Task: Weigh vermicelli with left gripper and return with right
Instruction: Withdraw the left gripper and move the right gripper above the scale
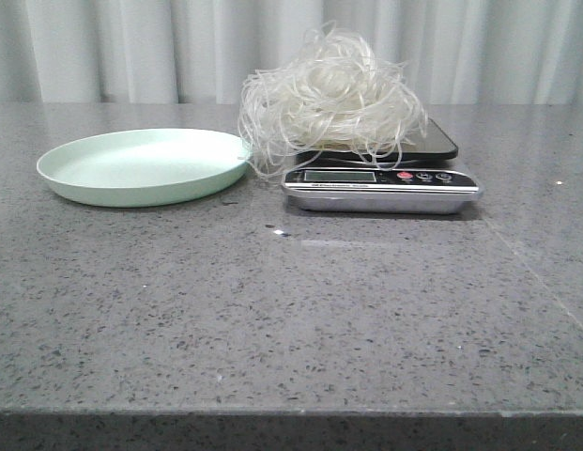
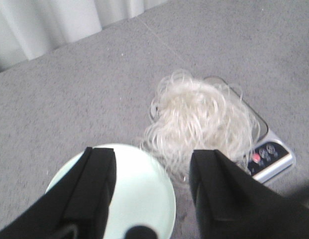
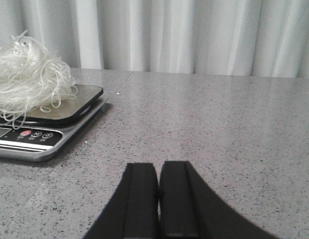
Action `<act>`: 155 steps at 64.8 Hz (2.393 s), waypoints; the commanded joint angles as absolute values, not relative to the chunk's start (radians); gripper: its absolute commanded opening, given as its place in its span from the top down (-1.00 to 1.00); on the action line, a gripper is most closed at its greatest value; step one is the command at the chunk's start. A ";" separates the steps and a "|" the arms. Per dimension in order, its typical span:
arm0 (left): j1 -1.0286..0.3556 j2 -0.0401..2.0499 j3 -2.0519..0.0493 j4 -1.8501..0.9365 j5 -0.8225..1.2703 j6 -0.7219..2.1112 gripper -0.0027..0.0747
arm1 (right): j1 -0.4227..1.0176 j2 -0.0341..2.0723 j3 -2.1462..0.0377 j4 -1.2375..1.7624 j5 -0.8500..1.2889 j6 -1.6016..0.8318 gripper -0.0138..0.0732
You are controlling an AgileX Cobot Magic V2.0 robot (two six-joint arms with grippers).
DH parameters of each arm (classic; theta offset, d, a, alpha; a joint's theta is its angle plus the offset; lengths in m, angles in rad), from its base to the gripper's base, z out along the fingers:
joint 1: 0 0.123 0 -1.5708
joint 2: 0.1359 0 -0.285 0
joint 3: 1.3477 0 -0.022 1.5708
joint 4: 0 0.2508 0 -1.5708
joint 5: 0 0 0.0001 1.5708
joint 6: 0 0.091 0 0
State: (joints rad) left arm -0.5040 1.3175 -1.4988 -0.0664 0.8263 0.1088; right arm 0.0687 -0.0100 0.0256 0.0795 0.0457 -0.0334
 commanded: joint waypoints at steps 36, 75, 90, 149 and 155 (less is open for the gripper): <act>-0.501 0.481 -0.760 -0.097 0.514 0.108 -0.09 | 0.063 -0.026 0.019 0.073 -0.024 -0.036 0.27; -0.501 0.056 -0.457 -0.124 0.477 0.108 0.58 | 0.063 -0.026 0.019 0.073 -0.025 -0.036 0.27; -0.501 0.056 -0.457 -0.124 0.479 0.108 0.58 | 0.063 -0.026 0.019 0.073 -0.113 -0.036 0.27; -0.501 0.056 -0.456 -0.124 0.479 0.108 0.58 | 0.067 0.453 -0.455 0.112 0.083 -0.033 0.05; -0.501 0.056 -0.456 -0.124 0.479 0.108 0.58 | 0.086 0.517 -0.543 0.111 0.139 -0.034 -0.26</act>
